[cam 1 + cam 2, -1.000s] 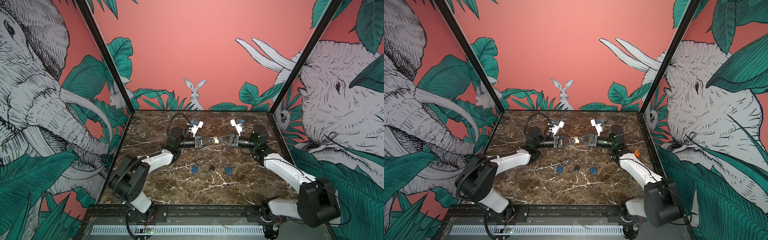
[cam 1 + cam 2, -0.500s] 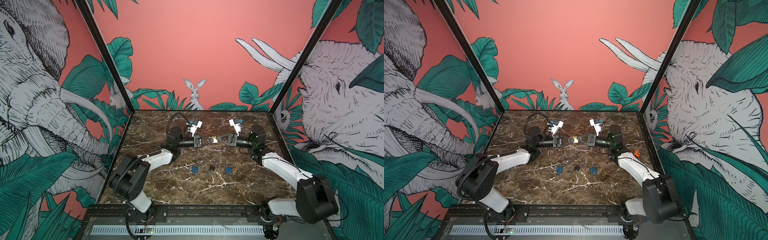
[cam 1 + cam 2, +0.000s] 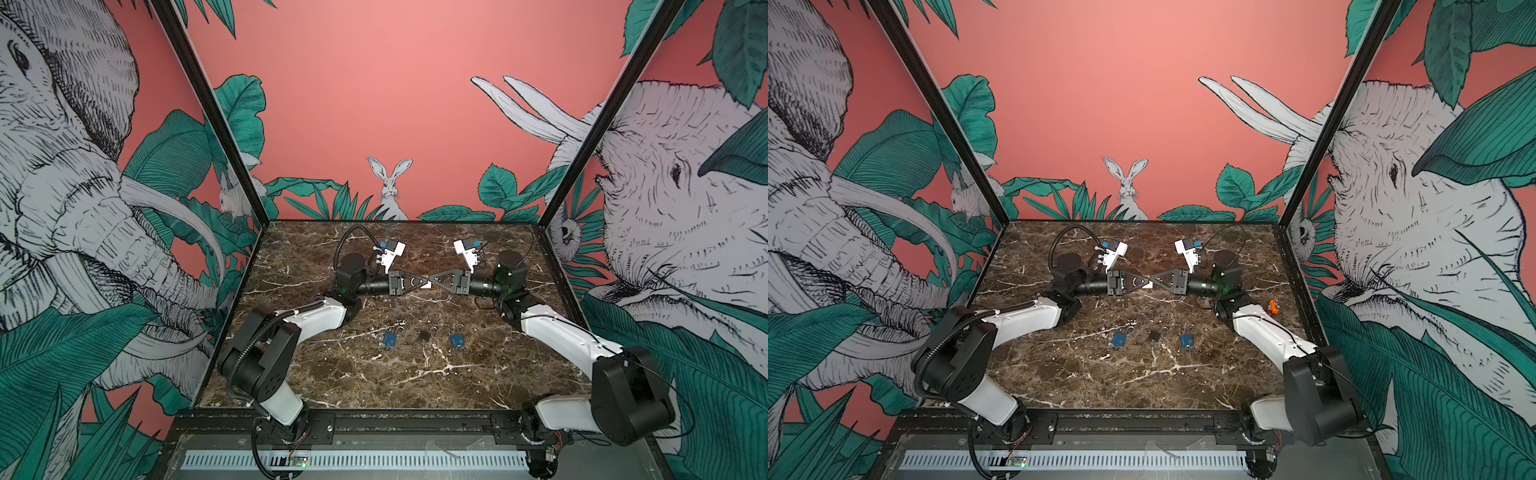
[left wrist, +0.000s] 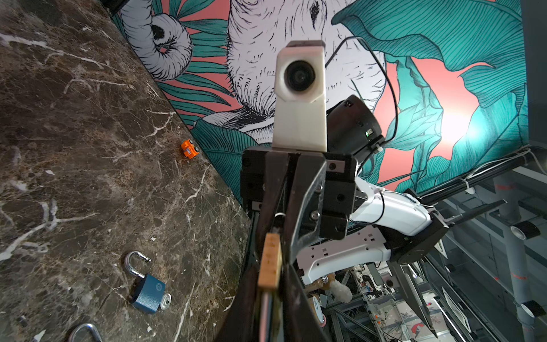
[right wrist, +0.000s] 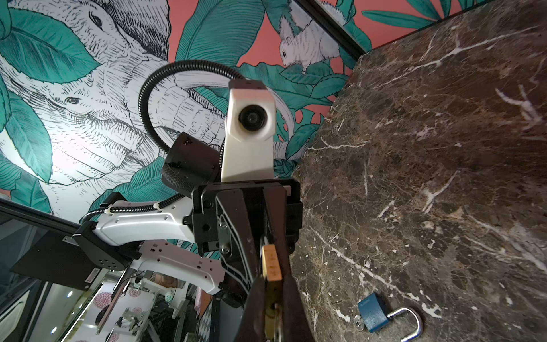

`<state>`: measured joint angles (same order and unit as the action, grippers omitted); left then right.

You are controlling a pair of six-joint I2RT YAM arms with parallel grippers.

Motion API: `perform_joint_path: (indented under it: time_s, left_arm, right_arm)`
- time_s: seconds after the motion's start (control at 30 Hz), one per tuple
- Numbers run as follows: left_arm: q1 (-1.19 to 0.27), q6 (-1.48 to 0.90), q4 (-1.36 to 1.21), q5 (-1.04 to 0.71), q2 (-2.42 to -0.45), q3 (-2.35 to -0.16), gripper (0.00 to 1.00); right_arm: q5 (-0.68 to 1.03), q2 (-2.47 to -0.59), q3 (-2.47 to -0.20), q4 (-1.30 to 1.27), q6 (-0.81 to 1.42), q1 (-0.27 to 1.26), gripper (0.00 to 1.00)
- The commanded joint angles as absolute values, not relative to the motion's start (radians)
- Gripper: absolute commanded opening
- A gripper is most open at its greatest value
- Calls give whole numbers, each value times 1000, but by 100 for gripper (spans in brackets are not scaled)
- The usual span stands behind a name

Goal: Lock with the key

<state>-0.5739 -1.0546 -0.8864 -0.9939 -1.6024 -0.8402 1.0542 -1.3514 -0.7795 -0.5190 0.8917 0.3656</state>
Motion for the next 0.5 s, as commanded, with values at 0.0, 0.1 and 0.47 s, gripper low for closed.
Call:
perform_joint_path:
  time_s: [0.0, 0.1, 0.47]
  left_arm:
    - [-583, -1054, -915, -983, -1588, -863, 17]
    - [-584, -1054, -911, -986, -1588, -864, 3]
    - [-575, -907, -793, -957, -1540, -855, 0]
  right_arm:
    - [1077, -1356, -770, -573, 898, 379, 0]
    - [1067, -1356, -766, -571, 902, 375, 0]
    - [1072, -1303, -737, -612, 939, 295, 23]
